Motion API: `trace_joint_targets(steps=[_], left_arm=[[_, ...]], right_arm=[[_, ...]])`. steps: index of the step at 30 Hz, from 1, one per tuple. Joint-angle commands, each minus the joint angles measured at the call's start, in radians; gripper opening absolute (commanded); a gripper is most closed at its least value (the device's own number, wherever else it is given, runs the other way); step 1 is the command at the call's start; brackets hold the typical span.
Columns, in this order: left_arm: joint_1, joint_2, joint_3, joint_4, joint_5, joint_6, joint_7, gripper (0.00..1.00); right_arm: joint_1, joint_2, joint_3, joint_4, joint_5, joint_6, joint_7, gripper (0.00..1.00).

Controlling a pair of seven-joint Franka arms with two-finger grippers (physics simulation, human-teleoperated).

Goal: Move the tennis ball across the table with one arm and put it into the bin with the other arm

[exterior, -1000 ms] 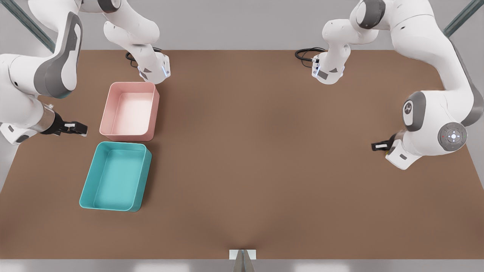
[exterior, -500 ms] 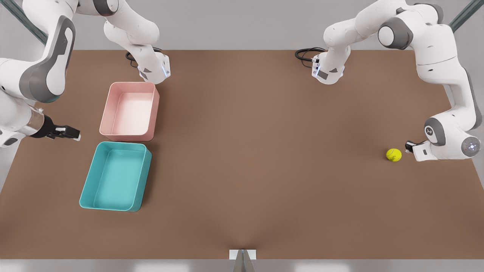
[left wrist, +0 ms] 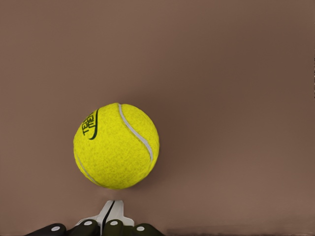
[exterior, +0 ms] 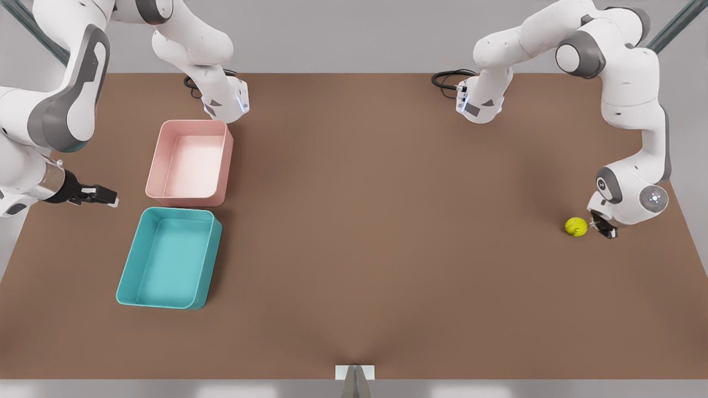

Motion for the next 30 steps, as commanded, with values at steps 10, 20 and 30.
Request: trace_joint_targets(steps=[10, 20, 30], left_arm=[[-0.007, 0.015, 0.008, -0.005, 0.0, 0.036, 0.396, 0.21], [-0.096, 0.005, -0.286, 0.084, -0.516, -0.433, -1.463, 0.21], [-0.49, -0.302, -0.122, 0.58, -0.243, -1.133, -1.949, 1.0]], right_arm=[[0.0, 0.002, 0.0, 0.0, 0.002, 0.0, -0.012, 1.0], [0.0, 0.007, 0.0, 0.002, 0.004, 0.0, -0.011, 1.0], [-0.003, 0.008, 0.0, 0.002, 0.005, 0.0, -0.011, 1.0]])
